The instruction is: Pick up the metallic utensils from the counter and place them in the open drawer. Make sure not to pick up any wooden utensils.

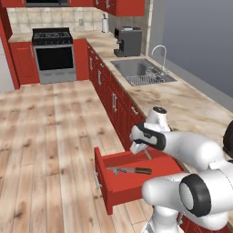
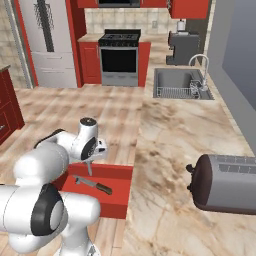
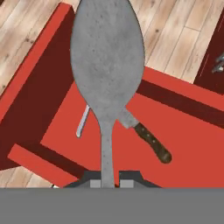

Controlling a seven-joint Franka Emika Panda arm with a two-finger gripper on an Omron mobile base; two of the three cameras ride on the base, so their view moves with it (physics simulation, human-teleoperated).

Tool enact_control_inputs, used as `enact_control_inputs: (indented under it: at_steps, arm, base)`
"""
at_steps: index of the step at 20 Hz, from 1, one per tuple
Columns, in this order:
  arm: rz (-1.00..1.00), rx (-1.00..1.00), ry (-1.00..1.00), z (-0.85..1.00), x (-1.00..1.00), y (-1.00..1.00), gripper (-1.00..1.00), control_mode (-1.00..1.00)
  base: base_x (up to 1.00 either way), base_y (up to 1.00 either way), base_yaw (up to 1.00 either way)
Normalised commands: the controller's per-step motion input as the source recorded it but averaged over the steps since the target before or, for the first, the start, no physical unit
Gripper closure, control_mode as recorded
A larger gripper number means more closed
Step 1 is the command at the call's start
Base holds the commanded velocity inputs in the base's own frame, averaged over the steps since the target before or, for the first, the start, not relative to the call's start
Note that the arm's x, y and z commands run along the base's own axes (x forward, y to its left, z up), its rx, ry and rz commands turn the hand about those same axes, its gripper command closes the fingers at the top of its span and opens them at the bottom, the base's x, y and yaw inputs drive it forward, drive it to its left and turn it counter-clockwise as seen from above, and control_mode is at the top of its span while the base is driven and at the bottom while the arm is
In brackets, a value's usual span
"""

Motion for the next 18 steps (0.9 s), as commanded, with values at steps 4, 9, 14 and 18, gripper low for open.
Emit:
enact_control_inputs:
  at_steps: [4, 9, 14, 18]
  arm:
    - [0.22, 0.18, -0.15, -0.52, 0.13, 0.0, 1.0, -1.0]
    - [0.15, 0.07, -0.02, -0.16, 0.27, 0.0, 1.0, -1.0]
    - [0.13, -0.28, 0.16, 0.08, 0.07, 0.08, 1.0, -1.0]
    - [0.06, -0.27, 0.15, -0.03, 0.0, 0.07, 1.0, -1.0]
  base:
    - [0.0, 0.0, 0.0]
    - [0.0, 0.0, 0.0]
    - [0.0, 0.0, 0.0]
    - [0.0, 0.0, 0.0]
